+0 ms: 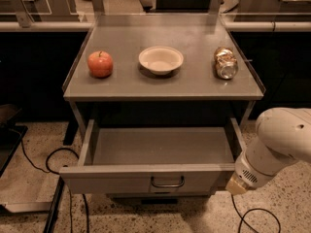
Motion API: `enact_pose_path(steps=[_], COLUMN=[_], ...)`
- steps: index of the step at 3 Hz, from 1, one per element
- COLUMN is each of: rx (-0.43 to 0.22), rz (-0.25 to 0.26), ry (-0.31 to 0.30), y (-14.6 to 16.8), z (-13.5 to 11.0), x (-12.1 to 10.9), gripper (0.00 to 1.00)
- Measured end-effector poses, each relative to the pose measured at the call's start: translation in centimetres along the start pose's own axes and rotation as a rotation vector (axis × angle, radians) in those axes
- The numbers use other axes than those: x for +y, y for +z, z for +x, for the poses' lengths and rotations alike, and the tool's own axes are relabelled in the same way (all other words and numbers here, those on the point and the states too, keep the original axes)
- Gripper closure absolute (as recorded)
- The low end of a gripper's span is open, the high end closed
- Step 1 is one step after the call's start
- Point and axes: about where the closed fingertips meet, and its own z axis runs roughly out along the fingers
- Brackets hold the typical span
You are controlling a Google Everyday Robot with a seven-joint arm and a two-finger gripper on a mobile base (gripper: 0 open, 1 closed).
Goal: Close top drawer
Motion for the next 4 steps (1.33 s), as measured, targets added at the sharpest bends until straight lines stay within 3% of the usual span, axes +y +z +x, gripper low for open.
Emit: enact_pose_path(steps=[1,2,3,4], rx=[0.012,-0.032,-0.069,-0.069], rz=[-0.001,0.031,0.097,0.097], ry=[0.031,0.114,0.143,0.143], y=[0.2,0.5,-0.4,-0.4], z=[0.5,-0.2,-1.7,-1.7], x=[0.2,-2.0,-5.0,-5.0], gripper=[1.00,1.00,1.00,1.00])
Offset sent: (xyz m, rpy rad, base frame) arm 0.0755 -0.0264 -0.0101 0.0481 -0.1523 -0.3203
